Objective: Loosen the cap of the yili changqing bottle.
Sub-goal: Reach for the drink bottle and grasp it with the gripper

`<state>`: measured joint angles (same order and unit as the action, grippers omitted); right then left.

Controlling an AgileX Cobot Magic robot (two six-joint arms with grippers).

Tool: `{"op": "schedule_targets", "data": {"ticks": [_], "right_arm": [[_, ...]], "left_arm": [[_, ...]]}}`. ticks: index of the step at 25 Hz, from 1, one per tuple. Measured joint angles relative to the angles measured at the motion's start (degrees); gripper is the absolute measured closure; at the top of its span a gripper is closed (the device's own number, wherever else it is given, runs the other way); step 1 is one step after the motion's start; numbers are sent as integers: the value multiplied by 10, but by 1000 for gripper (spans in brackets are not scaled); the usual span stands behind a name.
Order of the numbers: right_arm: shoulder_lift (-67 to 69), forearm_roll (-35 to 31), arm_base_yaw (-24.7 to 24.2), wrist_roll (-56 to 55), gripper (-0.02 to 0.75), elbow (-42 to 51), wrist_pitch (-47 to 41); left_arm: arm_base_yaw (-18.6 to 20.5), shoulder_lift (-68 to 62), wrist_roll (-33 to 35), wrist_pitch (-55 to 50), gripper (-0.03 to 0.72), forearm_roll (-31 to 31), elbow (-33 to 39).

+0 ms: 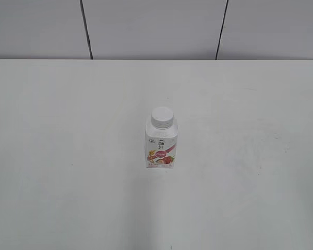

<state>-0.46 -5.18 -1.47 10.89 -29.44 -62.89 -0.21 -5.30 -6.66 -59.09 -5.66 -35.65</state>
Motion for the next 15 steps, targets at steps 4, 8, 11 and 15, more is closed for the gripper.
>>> {"op": "schedule_targets", "data": {"ticks": [4,8,11,15], "right_arm": [[0,0,0,0,184,0,0],[0,0,0,0,184,0,0],[0,0,0,0,184,0,0],[0,0,0,0,184,0,0]], "left_arm": [[-7,-110,49,77,160,0,-36],[-46,-221,78,222,161,0,-38],[-99,-305,82,340,173,-2,-37],[-155,-429,86,495,207,-20,-6]]}}
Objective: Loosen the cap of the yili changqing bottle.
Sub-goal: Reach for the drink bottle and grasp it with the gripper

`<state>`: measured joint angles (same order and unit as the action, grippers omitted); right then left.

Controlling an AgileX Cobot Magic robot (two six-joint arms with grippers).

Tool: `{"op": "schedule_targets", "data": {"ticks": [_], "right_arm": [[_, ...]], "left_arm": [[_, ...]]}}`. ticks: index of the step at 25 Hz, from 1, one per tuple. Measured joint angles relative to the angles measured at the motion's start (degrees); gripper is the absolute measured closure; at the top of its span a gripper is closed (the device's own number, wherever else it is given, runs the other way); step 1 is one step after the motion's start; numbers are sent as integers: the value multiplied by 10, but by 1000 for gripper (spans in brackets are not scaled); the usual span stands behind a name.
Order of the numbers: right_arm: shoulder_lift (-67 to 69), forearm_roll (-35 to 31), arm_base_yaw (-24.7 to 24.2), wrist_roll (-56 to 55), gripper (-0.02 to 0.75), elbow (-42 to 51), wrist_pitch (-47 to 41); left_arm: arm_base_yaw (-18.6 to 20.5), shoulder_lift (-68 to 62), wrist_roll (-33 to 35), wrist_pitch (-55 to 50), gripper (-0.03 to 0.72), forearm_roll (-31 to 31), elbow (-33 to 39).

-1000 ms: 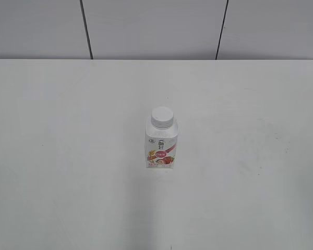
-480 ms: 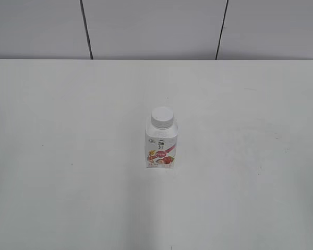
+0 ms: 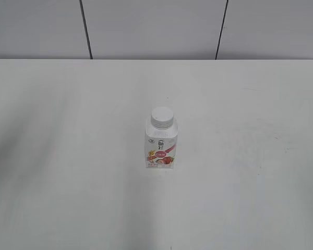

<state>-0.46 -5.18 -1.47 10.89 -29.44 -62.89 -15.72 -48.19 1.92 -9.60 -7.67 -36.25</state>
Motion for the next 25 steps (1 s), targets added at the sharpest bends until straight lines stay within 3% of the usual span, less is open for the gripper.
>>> {"op": "schedule_targets", "data": {"ticks": [4,9,12,20,25], "right_arm": [[0,0,0,0,184,0,0],[0,0,0,0,184,0,0],[0,0,0,0,184,0,0],[0,0,0,0,184,0,0],[0,0,0,0,185,0,0]], "left_arm": [[-8,-84,-19,145,225,-64,46],[4,-196,-223,295,228,-237,67],[22,-264,-292,367,228,-311,68],[144,-436,-328,675,232,-583,66],[158,-514,-329,721,239,-706,29]]}}
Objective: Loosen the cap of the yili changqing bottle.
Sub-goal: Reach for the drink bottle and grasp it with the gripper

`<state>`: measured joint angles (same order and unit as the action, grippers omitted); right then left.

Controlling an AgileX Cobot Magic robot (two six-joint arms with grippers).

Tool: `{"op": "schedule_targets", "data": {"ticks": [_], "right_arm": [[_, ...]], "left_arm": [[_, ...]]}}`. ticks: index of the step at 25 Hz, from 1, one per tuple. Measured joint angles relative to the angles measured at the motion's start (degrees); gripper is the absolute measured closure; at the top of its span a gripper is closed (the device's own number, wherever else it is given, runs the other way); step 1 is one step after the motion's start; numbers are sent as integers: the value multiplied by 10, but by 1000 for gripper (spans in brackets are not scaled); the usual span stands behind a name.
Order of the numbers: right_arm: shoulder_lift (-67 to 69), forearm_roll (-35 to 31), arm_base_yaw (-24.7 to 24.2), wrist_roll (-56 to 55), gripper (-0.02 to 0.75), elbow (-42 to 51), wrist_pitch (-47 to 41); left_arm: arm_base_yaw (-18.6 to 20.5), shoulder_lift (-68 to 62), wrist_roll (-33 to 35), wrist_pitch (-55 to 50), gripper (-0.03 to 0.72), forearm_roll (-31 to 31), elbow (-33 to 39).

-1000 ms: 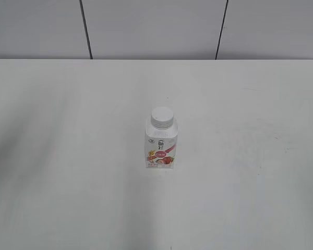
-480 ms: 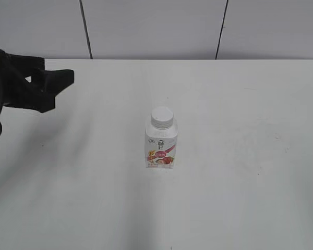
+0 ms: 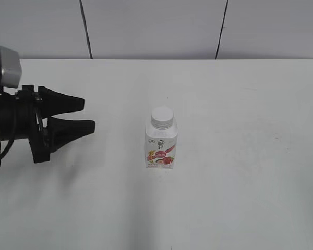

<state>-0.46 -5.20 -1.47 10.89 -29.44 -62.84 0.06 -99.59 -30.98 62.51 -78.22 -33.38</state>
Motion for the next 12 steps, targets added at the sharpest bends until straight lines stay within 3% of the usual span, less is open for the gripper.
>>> {"op": "schedule_targets", "data": {"ticks": [5,12], "right_arm": [[0,0,0,0,185,0,0],[0,0,0,0,185,0,0]], "left_arm": [[-7,-70,-1,7,233,-72,-70],[-56,-169,-1,23,84,-106,-142]]}}
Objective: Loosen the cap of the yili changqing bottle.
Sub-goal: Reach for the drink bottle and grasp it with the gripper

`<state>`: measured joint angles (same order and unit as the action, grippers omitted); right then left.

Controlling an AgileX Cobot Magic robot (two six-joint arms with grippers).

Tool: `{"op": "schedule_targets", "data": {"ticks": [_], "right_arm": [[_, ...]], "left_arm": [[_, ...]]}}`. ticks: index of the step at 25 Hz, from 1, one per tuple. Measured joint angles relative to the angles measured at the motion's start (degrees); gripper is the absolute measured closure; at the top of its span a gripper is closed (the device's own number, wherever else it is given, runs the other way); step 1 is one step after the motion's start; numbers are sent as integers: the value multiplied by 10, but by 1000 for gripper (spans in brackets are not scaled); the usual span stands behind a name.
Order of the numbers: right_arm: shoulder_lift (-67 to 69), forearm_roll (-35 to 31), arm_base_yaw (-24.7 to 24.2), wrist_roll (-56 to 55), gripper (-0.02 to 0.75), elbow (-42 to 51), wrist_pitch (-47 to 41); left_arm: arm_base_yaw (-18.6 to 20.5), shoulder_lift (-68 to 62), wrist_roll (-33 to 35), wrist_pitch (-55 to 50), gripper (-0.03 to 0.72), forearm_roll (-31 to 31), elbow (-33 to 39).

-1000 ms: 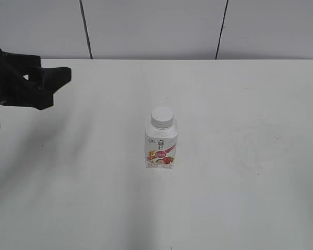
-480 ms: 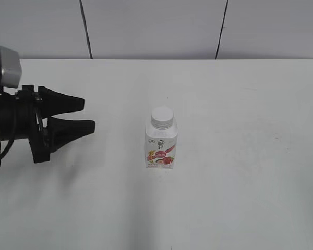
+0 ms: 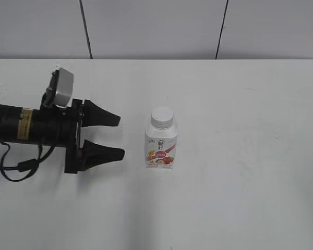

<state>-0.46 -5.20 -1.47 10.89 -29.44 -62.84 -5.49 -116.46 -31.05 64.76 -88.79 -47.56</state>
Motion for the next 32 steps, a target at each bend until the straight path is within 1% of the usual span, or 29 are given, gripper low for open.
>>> {"op": "schedule_targets", "data": {"ticks": [5,12,19,25,32], "right_arm": [[0,0,0,0,185,0,0],[0,0,0,0,185,0,0],[0,0,0,0,185,0,0],[0,0,0,0,185,0,0],[0,0,0,0,185,0,0]], "left_arm": [[-35,-55,0,5,77,-3,-49],[-66,-97,0,8,85,3,-104],[-100,-133,0,10,95,22,-141],[-127,-162,0,12,95,50,-165],[-140,-178,0,12,99,69,-182]]}}
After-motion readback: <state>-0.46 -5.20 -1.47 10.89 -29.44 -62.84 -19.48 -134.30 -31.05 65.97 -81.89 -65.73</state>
